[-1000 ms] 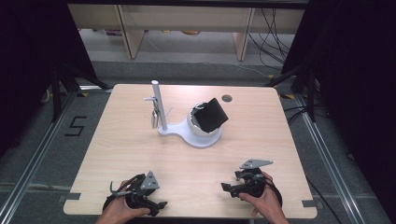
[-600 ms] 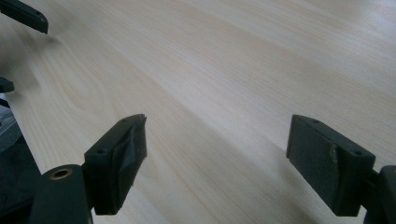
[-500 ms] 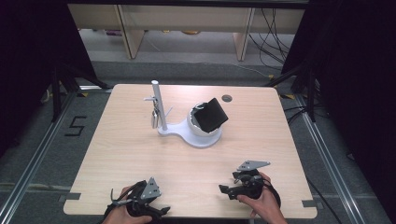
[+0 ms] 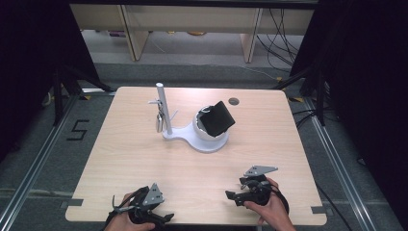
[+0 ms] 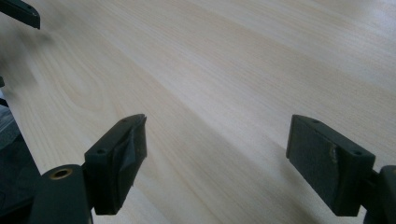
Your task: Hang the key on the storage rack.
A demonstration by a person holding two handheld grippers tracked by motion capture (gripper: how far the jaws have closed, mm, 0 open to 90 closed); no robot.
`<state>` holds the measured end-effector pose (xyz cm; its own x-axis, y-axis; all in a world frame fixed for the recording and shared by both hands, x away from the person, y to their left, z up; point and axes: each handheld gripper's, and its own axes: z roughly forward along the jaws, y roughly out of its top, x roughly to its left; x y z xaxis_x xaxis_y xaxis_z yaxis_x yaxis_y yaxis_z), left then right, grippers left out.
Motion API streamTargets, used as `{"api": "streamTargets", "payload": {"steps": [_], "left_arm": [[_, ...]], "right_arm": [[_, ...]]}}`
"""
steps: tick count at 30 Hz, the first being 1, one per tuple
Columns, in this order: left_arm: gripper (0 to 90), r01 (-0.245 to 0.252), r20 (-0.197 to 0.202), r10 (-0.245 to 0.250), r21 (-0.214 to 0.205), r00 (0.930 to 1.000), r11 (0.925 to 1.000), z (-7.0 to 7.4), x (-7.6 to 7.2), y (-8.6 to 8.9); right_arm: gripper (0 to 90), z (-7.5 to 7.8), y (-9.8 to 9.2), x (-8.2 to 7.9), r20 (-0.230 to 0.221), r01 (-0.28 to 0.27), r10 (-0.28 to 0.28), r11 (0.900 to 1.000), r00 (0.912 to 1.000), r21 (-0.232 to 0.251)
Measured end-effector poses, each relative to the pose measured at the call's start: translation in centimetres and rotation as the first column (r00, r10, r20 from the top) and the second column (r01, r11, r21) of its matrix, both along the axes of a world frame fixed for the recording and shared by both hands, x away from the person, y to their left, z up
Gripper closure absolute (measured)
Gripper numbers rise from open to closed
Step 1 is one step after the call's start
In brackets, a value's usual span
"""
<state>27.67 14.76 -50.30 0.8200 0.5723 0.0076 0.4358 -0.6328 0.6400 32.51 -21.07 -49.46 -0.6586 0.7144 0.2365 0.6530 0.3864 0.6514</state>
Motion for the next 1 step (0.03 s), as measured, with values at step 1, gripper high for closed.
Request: {"api": "streamTargets", "payload": {"steps": [1], "left_arm": [[19.9,0.007,-0.011,-0.007,0.000,0.9999,1.0000,0.03,0.01,0.04]], "right_arm": [[21.0,0.01,0.03,-0.03,-0.003,0.003,-0.003,1.0000,1.0000,0.001]]}}
